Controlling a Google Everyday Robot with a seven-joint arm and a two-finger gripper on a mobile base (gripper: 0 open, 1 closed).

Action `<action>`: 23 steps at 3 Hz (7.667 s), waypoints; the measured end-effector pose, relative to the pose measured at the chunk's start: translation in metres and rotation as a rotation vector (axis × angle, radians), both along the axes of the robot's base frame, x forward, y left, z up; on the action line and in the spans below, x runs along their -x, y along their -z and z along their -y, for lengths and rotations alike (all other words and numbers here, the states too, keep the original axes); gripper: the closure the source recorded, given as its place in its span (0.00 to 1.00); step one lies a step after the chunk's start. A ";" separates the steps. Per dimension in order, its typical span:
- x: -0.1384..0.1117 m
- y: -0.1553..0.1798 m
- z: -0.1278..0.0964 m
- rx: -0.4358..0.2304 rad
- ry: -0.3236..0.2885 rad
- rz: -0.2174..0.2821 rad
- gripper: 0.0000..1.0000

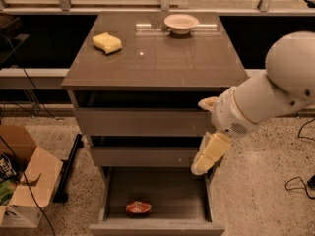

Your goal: Pick coke can from bottom drawer and place on counter

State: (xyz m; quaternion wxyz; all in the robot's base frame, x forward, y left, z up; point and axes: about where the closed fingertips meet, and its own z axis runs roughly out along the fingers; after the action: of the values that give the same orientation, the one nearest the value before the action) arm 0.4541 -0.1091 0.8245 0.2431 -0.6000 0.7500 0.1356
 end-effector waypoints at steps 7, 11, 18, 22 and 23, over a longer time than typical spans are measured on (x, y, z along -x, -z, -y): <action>-0.008 0.230 -0.096 -0.396 -0.015 -0.256 0.00; -0.009 0.346 -0.119 -0.394 0.012 -0.298 0.00; -0.078 0.571 -0.174 -0.203 0.132 -0.319 0.00; -0.117 0.692 -0.159 -0.272 0.304 -0.310 0.00; -0.104 0.705 -0.167 -0.269 0.305 -0.336 0.00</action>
Offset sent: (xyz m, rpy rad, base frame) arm 0.0025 0.0138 -0.0409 0.0434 0.0925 0.0326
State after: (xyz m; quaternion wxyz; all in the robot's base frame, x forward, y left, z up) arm 0.5579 0.0579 0.1198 0.2105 -0.4115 0.8368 0.2935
